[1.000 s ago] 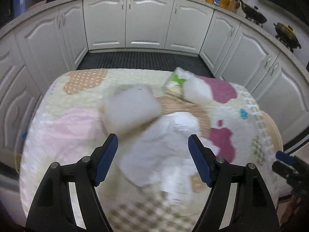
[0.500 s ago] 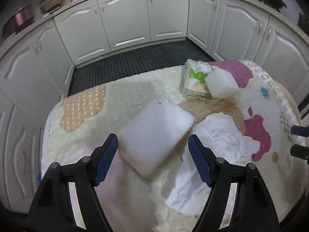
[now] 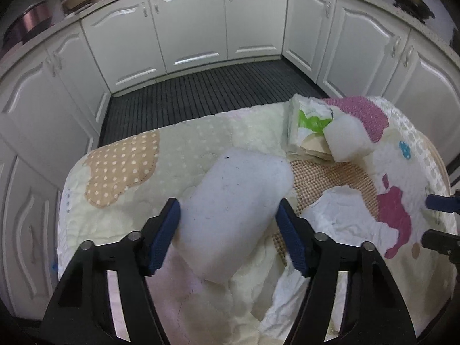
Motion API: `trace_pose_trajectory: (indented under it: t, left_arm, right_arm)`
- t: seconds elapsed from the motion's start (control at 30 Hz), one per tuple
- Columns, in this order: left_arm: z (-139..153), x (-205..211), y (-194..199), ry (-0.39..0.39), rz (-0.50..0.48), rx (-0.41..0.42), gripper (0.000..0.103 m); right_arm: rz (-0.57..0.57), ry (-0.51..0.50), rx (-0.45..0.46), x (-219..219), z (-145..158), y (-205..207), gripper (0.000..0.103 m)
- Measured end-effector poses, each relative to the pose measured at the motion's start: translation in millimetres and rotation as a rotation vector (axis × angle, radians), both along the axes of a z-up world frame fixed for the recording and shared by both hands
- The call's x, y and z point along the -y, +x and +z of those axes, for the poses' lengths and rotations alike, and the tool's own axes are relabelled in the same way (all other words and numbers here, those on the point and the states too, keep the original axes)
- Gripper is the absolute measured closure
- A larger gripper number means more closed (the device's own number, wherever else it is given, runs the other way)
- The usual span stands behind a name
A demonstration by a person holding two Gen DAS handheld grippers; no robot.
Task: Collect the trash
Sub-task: 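Move both tools back over the table toward the white sponges and tissues, then grasp a white sponge with the left tool while the right tool grasps another sponge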
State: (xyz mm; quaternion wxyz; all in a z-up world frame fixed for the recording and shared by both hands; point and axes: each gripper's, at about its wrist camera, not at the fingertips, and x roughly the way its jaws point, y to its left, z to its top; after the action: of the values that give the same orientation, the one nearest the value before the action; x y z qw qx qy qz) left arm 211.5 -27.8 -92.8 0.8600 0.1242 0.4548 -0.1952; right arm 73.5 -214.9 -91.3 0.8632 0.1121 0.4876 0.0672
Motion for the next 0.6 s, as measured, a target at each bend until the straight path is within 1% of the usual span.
trace_pose_trajectory:
  t: [0.03, 0.1, 0.2, 0.3, 0.43, 0.47, 0.5, 0.6]
  left_arm:
    - [4, -2, -4, -0.008, 0.013, 0.01, 0.047]
    - [13, -6, -10, -0.026, 0.036, 0.016, 0.058]
    - [25, -15, -21, -0.045, 0.072, 0.007, 0.066]
    - [32, -27, -33, -0.074, 0.096, -0.014, 0.069]
    - [36, -49, -50, -0.152, 0.127, -0.073, 0.07]
    - [38, -55, -53, -0.171, 0.129, -0.088, 0.07]
    - [38, -60, -57, -0.188, 0.132, -0.102, 0.07]
    - [39, -73, -66, -0.216, 0.156, -0.116, 0.07]
  right_arm:
    - [0.007, -0.003, 0.008, -2, 2, 3, 0.029]
    - [0.013, -0.013, 0.021, -4, 5, 9, 0.029]
    - [0.021, -0.024, 0.031, -5, 8, 21, 0.029]
    - [0.042, -0.039, 0.049, -6, 13, 36, 0.029]
    - [0.089, -0.065, 0.085, -12, 18, 56, 0.029]
    - [0.108, -0.082, 0.093, -16, 19, 63, 0.029]
    - [0.126, -0.102, 0.096, -19, 19, 68, 0.026]
    - [0.188, -0.158, 0.111, -30, 18, 83, 0.026]
